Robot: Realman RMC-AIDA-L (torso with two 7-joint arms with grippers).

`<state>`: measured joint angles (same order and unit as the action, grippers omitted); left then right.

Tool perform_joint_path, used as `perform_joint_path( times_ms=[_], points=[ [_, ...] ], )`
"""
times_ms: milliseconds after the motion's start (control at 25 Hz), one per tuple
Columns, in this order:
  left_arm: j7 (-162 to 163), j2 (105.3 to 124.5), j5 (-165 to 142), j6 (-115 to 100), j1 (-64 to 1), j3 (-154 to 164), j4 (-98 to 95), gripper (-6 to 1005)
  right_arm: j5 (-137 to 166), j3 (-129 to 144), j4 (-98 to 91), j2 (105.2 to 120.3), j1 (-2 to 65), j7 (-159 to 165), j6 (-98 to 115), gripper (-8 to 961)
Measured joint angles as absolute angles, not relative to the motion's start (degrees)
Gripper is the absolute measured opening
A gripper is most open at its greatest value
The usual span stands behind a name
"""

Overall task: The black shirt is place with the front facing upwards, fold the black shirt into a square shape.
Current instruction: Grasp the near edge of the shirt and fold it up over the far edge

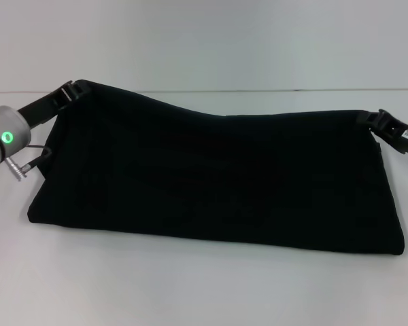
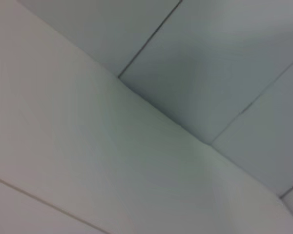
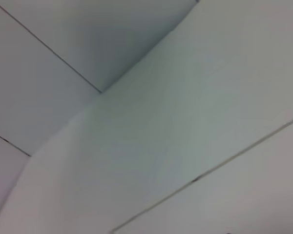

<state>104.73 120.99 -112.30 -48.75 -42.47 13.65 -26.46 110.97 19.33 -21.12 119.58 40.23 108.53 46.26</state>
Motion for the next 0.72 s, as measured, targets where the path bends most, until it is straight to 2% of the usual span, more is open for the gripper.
perform_joint_path(
  times_ms=[440, 480, 720],
  points=[
    [94.9, 123.68, -106.3, -35.8, -44.6, 13.8, -24.0, 51, 104.7, 19.3, -16.4, 119.93, 42.7, 98.0, 35.7, 42],
    [93.2, 123.69, -104.7, -35.5, -44.6, 13.8, -23.1, 75, 103.6, 19.3, -16.1, 119.93, 42.7, 96.8, 35.3, 42],
    [88.1, 123.71, -98.3, -35.6, -43.6, 13.7, -22.1, 221, 99.9, 19.2, -15.2, 119.96, 42.3, 93.1, 35.1, 191]
  ],
)
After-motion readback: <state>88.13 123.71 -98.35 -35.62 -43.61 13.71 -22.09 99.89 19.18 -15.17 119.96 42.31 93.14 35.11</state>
